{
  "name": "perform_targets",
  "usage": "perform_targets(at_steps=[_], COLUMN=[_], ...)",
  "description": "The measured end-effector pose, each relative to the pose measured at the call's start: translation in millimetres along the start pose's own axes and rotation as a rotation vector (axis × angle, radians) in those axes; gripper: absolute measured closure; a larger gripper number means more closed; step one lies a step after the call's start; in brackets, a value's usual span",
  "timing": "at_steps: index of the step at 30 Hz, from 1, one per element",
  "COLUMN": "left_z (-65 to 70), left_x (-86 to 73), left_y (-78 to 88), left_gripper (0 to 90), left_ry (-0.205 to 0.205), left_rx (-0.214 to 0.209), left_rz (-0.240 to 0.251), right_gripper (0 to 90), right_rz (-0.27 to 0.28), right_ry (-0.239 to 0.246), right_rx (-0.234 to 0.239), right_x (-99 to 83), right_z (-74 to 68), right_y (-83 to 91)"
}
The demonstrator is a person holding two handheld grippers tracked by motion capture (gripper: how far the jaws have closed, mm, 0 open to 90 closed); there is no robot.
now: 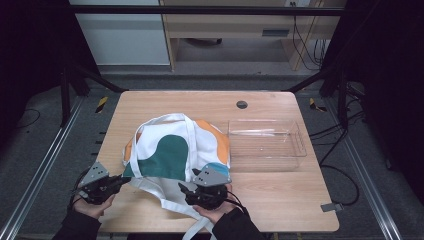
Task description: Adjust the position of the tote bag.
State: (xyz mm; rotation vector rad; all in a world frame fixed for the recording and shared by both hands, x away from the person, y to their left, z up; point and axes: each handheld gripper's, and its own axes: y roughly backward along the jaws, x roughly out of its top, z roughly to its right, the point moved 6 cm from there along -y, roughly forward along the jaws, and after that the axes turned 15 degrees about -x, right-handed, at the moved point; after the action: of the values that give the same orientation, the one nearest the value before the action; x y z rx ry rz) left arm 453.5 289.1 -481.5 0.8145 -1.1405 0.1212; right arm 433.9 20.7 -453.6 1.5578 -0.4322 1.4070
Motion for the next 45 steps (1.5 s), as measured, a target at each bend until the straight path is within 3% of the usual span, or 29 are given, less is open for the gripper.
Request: perform_targets(at_steps=[11, 23, 27, 31, 39, 45], left_z=[2.3, 4.9, 5.8, 5.9, 8.0, 9.9], left_x=[2.6, 4.8, 5.2, 5.0, 5.5, 5.8], left_y=[2.1, 3.9, 4.3, 4.5, 3.6, 2.4], left_gripper=[87.4, 87.6, 87.5, 87.5, 87.5, 87.4], left_ry=[0.001, 0.008, 0.002, -0.004, -0.008, -0.010], left_rx=[-0.005, -0.014, -0.018, -0.018, -0.024, -0.032], left_rz=[0.013, 0.033, 0.037, 0.033, 0.034, 0.034], right_gripper=[37.8, 44.5, 51.2, 66.0, 83.9, 88.0], right_rz=[-0.013, -0.024, -0.025, -0.028, -0.043, -0.040], right_ry=[0.017, 0.049, 0.063, 0.065, 0.057, 0.023], right_rx=[-0.013, -0.054, -0.090, -0.126, -0.115, -0.121], right_x=[3.2, 0.2, -1.3, -2.8, -4.4, -0.3], right_z=[-12.5, -25.3, -27.6, -23.5, -22.9, -21.0], right_y=[-10.2, -27.3, -32.9, -36.7, -37.8, -35.0])
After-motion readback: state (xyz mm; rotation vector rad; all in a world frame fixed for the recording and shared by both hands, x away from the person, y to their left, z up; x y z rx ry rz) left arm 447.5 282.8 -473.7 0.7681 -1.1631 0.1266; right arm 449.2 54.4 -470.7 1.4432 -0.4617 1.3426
